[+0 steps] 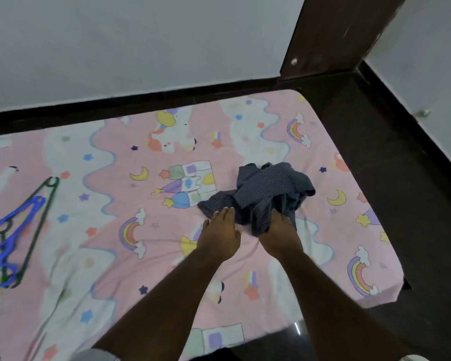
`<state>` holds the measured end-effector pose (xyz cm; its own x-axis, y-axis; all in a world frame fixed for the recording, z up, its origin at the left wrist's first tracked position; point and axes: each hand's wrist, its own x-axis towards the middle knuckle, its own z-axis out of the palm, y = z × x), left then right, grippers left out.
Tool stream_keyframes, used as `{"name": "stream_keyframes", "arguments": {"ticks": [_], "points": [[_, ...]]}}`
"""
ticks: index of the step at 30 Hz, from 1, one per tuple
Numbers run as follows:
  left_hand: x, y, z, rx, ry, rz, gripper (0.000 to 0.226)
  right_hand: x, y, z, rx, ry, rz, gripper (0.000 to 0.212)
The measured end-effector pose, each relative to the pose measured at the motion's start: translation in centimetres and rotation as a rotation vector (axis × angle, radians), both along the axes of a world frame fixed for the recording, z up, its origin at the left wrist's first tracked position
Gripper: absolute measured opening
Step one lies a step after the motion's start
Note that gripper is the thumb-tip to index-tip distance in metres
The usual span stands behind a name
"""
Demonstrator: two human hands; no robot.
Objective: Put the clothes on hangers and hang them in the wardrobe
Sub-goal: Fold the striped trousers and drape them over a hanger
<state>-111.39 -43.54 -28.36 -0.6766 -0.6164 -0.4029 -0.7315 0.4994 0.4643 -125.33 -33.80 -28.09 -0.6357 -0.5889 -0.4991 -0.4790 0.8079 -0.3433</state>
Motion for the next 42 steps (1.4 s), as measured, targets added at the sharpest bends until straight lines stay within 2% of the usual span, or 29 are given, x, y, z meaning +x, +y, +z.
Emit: {"name": "stream_keyframes", "arguments": {"ticks": [4,11,13,15,17,20,22,24,26,29,32,36,38,39,40,42], "points": [[-4.3,-2.3,-4.3,0.143,0.026,0.075,0.070,-3.3,-2.6,-2.3,-0.007,-0.011,0.060,0.079],[-7.4,-5.9,-9.9,0.224,0.045,0.268,0.089,-6.5,-6.6,-7.2,0.014,0.080,0.271,0.099],[-7.7,-6.5,-11.2,0.277,0.043,0.314,0.090,-7.6,-7.2,-8.3,0.058,0.089,0.308,0.087],[-7.9,-6.9,-11.6,0.316,0.042,0.364,0.085,-8.7,-7.6,-8.6,0.055,0.097,0.317,0.061],[-7.9,-7.3,-11.6,0.290,0.047,0.401,0.066,-9.6,-7.6,-8.2,-0.035,0.090,0.247,0.040],[-7.8,-8.2,-10.3,0.193,0.046,0.442,0.029,-11.0,-8.1,-5.5,-0.208,0.069,0.029,0.019],[-7.7,-9.0,-8.6,0.228,0.108,0.520,0.019,-11.7,-8.7,-2.3,-0.317,0.070,-0.117,0.027],[-7.6,-9.8,-6.5,0.286,0.194,0.600,0.020,-12.1,-9.2,1.0,-0.430,0.048,-0.249,0.036],[-7.3,-10.3,-4.1,0.359,0.303,0.683,0.020,-11.6,-10.0,4.4,-0.542,-0.059,-0.367,0.039],[-5.7,-10.9,-0.2,0.459,0.428,0.789,0.025,-9.9,-11.7,9.3,-0.733,-0.429,-0.512,0.036],[-2.5,-10.8,4.3,0.636,0.497,0.827,0.039,-6.4,-13.2,14.1,-0.762,-0.722,-0.513,0.024],[4.7,-10.1,8.9,1.044,0.487,0.649,0.077,-0.6,-14.6,18.9,-0.787,-1.101,-0.555,0.024],[7.8,-9.7,10.7,1.061,0.485,0.543,0.101,2.5,-15.1,20.8,-0.785,-1.303,-0.577,0.023],[8.9,-9.6,11.5,1.028,0.509,0.503,0.103,4.1,-15.4,21.5,-0.779,-1.386,-0.573,0.022],[9.9,-9.4,12.7,0.984,0.565,0.487,0.094,5.6,-15.7,22.3,-0.771,-1.441,-0.555,0.021],[11.9,-9.5,14.8,0.903,0.717,0.523,0.060,8.6,-16.1,23.6,-0.758,-1.466,-0.499,0.023]]}}
